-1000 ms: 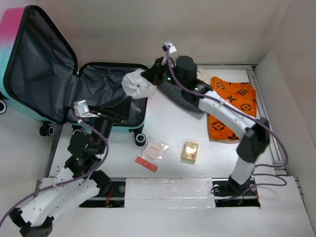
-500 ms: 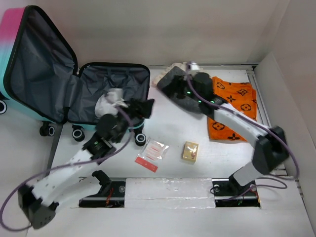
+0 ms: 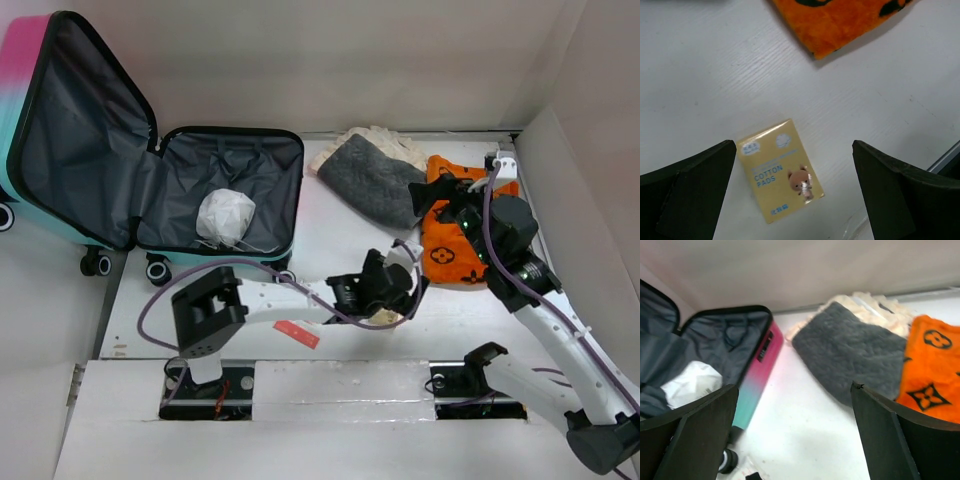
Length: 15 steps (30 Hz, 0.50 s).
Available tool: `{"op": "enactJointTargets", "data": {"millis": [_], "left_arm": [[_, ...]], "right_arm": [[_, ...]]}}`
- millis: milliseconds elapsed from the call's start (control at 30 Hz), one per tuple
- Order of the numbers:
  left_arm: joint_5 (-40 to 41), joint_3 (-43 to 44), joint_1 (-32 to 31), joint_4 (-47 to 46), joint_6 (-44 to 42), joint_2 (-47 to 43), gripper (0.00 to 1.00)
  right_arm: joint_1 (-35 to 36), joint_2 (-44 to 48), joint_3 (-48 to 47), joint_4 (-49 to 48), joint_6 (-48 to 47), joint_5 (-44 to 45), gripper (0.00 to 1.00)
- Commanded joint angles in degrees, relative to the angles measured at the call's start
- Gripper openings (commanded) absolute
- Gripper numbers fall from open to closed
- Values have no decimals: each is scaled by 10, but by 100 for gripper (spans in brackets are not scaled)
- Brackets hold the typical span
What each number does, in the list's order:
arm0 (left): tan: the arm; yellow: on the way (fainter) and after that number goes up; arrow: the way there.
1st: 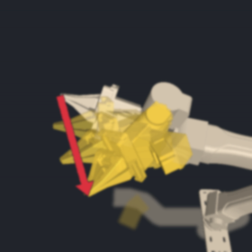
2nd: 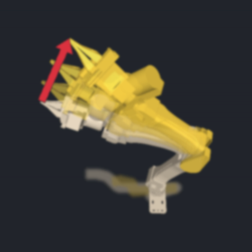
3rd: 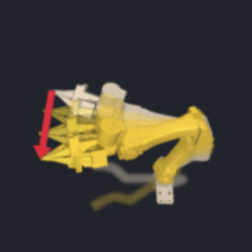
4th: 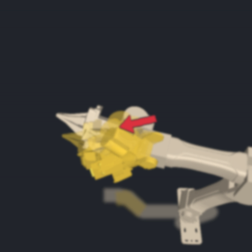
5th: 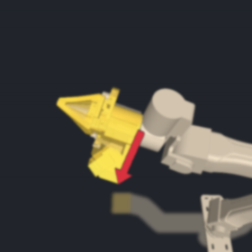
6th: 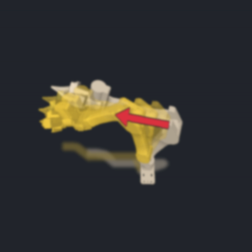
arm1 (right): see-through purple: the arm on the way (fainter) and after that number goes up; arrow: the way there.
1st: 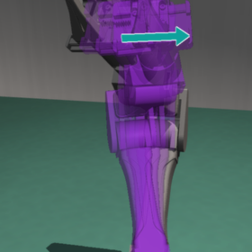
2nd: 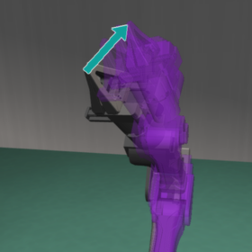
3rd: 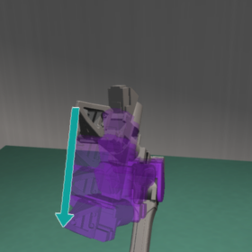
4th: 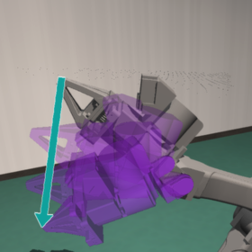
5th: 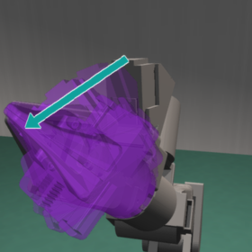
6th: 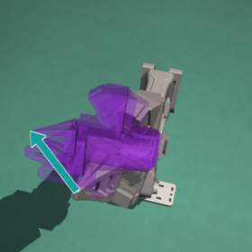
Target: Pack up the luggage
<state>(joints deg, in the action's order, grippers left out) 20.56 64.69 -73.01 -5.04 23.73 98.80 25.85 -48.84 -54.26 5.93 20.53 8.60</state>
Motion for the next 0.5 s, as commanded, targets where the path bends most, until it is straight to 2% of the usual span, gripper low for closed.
{"op": "enactJointTargets", "data": {"millis": [0,100,200,233,467], "left_arm": [[40,49,-20,68,30,49,100],[40,68,-20,85,58,88,100],[88,75,-26,114,90,94,100],[127,75,-36,120,103,94,100],[222,21,-86,80,143,33,100]], "right_arm": [[-6,12,13,44,-17,20,100],[-6,25,25,44,-17,9,100],[-6,25,30,44,-23,-3,100],[-6,25,30,44,-23,-9,100],[-6,25,41,44,-23,-29,100]]}}
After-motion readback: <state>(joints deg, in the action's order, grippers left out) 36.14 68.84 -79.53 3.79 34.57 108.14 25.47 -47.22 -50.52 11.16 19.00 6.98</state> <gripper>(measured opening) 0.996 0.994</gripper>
